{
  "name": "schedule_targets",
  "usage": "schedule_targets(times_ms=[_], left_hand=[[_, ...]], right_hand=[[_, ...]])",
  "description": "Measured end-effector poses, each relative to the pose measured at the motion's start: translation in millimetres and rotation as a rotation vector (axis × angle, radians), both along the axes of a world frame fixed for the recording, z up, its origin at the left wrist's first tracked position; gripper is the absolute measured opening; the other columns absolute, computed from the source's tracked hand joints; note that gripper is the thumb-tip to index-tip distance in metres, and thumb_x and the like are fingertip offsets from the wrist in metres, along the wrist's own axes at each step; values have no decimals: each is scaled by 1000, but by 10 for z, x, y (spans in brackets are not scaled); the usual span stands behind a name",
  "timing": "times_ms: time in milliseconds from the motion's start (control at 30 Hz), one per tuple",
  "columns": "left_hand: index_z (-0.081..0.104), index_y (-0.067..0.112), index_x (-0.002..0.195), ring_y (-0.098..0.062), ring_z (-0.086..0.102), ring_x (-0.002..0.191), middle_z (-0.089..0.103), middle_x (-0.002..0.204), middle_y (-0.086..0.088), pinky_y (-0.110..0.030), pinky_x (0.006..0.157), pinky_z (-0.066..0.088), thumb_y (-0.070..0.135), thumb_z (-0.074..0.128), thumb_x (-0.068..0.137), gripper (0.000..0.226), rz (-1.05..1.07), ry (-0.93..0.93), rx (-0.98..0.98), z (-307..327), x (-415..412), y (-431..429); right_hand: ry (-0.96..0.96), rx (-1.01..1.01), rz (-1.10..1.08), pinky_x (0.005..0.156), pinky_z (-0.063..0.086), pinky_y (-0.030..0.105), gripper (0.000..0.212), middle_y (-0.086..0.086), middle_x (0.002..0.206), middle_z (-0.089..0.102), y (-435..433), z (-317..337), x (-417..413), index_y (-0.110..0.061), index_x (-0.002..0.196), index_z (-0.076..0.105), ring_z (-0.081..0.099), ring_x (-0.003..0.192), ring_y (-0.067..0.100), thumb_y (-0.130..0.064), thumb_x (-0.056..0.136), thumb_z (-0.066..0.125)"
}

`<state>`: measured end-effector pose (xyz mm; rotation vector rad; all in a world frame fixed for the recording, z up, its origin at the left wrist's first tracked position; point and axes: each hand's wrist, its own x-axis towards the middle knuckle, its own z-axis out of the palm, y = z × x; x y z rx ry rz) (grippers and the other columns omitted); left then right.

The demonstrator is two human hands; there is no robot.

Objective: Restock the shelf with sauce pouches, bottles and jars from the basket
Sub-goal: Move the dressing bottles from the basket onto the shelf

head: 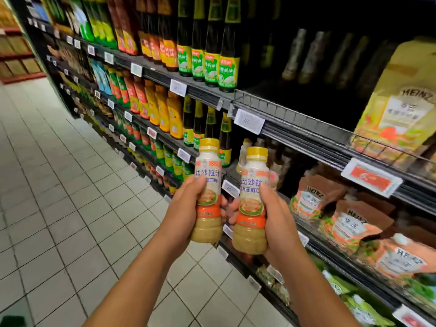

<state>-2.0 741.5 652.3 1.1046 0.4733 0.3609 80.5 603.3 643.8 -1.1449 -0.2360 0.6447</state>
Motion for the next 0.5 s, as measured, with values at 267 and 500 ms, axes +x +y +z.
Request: schedule_targets(times_ms=[267,500], left_hand=[[47,-4,127,-26,65,58,68,78,-19,-36,54,56,51,56,81,72,-17,-48,-14,149,690,351],[44,-7,128,-27,64,57,68,77,-18,-35,56,56,54,65,72,86,-116,-100,-12,265,1307,642]], right_hand=[[-21,39,3,71,51,57,51,25,83,68,295,103,617,-9,111,62,63,58,32,-52,83,63],[-90,29,-81,55,58,38,66,21,82,70,490,313,1059,-2,123,55,65,57,26,-55,84,61]])
